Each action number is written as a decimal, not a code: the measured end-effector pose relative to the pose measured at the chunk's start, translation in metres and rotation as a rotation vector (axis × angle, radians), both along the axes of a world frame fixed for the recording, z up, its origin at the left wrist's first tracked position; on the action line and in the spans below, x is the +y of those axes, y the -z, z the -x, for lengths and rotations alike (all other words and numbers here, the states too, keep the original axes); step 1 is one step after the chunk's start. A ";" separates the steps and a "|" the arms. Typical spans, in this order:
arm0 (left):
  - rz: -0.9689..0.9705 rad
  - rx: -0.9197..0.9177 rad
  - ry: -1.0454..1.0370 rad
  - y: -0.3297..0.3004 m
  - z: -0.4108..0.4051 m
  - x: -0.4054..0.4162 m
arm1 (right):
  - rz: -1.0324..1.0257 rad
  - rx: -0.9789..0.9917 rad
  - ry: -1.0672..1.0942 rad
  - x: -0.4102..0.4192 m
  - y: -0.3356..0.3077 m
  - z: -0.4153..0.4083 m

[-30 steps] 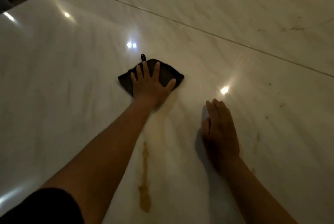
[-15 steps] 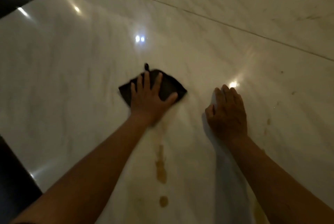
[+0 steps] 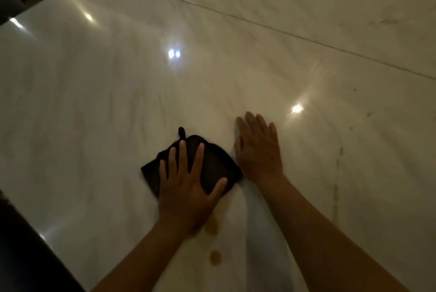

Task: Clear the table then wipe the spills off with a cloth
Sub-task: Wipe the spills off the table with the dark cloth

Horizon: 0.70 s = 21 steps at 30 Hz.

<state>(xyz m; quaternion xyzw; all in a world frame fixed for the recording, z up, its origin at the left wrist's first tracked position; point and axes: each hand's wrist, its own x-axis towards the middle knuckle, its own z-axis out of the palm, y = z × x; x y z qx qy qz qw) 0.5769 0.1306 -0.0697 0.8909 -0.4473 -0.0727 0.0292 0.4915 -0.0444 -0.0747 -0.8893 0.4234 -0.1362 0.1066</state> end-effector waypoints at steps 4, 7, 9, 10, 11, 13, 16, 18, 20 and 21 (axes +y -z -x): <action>-0.001 -0.034 -0.020 0.003 -0.056 -0.037 | -0.003 0.001 -0.002 -0.002 0.007 0.004; -0.040 0.017 -0.164 0.002 -0.110 -0.075 | -0.003 -0.018 -0.009 0.000 0.009 0.005; -0.043 0.025 -0.190 0.002 -0.115 -0.081 | -0.001 -0.040 -0.011 0.001 0.010 0.005; -0.030 0.025 -0.180 0.002 -0.105 -0.075 | -0.005 -0.057 -0.007 0.002 0.009 0.005; -0.009 0.028 -0.155 0.003 -0.087 -0.063 | -0.015 -0.081 0.007 0.004 0.007 0.007; 0.062 0.027 -0.072 0.002 -0.036 -0.025 | -0.051 -0.153 0.064 0.017 0.003 0.015; 0.059 0.024 0.034 0.001 0.033 0.034 | -0.065 -0.191 0.092 0.050 0.004 0.041; 0.035 0.028 0.056 0.003 0.034 0.040 | -0.066 -0.135 0.052 0.066 0.004 0.058; 0.040 0.008 0.042 0.005 0.006 0.023 | -0.065 -0.122 0.041 0.068 0.003 0.063; 0.045 -0.002 0.023 0.005 -0.012 0.011 | -0.061 -0.120 0.050 0.067 0.003 0.062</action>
